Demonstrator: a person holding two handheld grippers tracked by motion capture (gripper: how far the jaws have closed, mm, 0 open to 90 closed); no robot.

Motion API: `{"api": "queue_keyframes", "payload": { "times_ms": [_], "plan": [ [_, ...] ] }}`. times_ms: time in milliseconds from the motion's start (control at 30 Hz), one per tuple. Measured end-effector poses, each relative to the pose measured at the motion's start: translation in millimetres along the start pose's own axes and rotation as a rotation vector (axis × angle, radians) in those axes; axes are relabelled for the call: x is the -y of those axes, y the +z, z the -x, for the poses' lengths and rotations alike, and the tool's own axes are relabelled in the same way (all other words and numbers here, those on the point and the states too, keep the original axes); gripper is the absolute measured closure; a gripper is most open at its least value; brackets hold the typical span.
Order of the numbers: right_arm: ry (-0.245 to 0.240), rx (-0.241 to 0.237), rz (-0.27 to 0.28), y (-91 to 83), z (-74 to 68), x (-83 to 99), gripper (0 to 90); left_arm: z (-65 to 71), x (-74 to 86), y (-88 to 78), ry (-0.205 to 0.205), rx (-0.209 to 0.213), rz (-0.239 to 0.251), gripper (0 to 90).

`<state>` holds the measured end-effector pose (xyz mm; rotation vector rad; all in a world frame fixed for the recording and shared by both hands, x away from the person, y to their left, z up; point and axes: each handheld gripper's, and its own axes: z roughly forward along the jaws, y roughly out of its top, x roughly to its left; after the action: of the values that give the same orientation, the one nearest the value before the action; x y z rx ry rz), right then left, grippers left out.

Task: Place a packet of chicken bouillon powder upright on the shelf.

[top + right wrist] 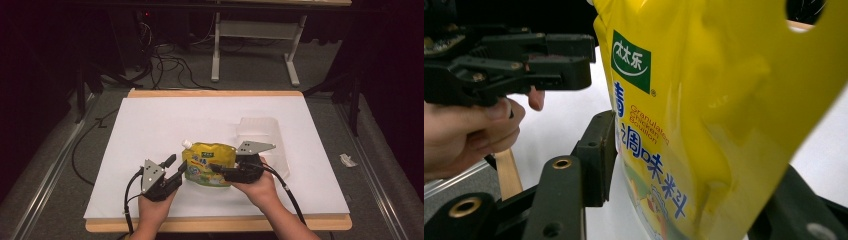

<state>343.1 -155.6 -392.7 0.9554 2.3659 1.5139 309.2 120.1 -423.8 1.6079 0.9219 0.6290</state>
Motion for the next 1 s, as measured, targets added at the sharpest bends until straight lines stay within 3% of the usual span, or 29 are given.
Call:
{"api": "queue_keyframes", "payload": {
  "times_ms": [300, 333, 367, 433, 533, 800, 1000],
  "plan": [
    [-0.017, 0.005, -0.027, 7.5, -3.2, 3.4, 65.6, -4.4, -2.5, -6.8, -0.002, 0.007, 0.006, 51.9],
    [-0.017, 0.002, -0.023, 7.6, -3.3, 3.4, 75.1, -3.9, -2.7, -6.9, 0.013, 0.014, -0.003, 51.3],
    [-0.017, 0.002, -0.023, 7.6, -3.3, 3.4, 75.1, -3.9, -2.7, -6.9, 0.013, 0.014, -0.003, 50.6],
    [-0.017, -0.023, -0.021, 8.3, -3.4, 3.4, 82.3, -1.9, -3.2, -7.0, 0.053, 0.020, -0.018, 49.8],
    [-0.031, -0.030, -0.016, 9.1, -5.2, 3.3, 86.3, -2.1, -3.3, -8.2, 0.051, 0.021, -0.022, 49.2],
    [-0.038, -0.037, -0.020, 10.0, -7.1, 4.1, 90.0, -11.7, -3.7, -11.2, 0.011, -0.007, -0.028, 47.8],
    [-0.007, -0.048, -0.010, 9.6, -6.0, 3.3, 90.0, -13.6, -2.6, -9.6, 0.013, -0.014, -0.047, 46.0]
  ]
}}
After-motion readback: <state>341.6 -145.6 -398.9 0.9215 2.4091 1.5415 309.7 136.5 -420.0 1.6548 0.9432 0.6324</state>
